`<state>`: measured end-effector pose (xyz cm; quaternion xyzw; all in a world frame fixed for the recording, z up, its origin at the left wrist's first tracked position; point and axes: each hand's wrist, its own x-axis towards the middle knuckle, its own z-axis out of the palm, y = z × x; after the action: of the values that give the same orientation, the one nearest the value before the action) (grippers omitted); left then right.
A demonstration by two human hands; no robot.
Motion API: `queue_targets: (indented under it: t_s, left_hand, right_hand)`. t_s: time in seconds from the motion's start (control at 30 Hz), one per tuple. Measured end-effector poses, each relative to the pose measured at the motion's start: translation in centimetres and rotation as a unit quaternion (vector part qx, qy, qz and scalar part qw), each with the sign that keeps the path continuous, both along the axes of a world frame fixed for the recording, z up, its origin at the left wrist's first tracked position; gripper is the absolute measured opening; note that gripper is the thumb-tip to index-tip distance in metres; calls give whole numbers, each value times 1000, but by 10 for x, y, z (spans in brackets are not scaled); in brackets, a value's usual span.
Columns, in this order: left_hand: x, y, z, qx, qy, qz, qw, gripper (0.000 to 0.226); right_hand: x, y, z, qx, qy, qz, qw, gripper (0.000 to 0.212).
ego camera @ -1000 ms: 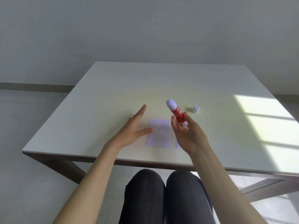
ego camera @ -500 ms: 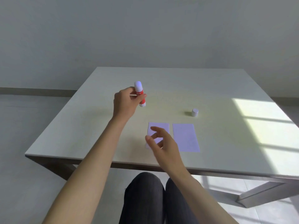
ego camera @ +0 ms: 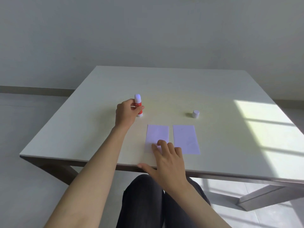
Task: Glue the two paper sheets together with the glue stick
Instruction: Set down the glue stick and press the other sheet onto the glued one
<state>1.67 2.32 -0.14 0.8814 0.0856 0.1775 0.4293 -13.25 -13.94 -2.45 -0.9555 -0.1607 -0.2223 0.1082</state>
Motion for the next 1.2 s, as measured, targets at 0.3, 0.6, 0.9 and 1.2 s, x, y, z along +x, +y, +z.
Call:
queue_targets:
  t_s: [0.3, 0.6, 0.9, 1.2]
  left_hand:
    - [-10, 10, -15, -21, 28, -24, 999, 99]
    - [-93, -13, 4, -191, -101, 81, 973, 11]
    - [-126, -65, 19, -302, -11, -56, 951, 13]
    - [-105, -80, 28, -219, 53, -120, 967, 17]
  right_hand:
    - [-12, -5, -9, -10, -76, 71, 995, 18]
    - [7, -32, 57, 455, 73, -32, 887, 13]
    - [-5, -46, 63, 727, 223, -26, 649, 8]
    - [14, -85, 54, 633, 242, -70, 732, 12]
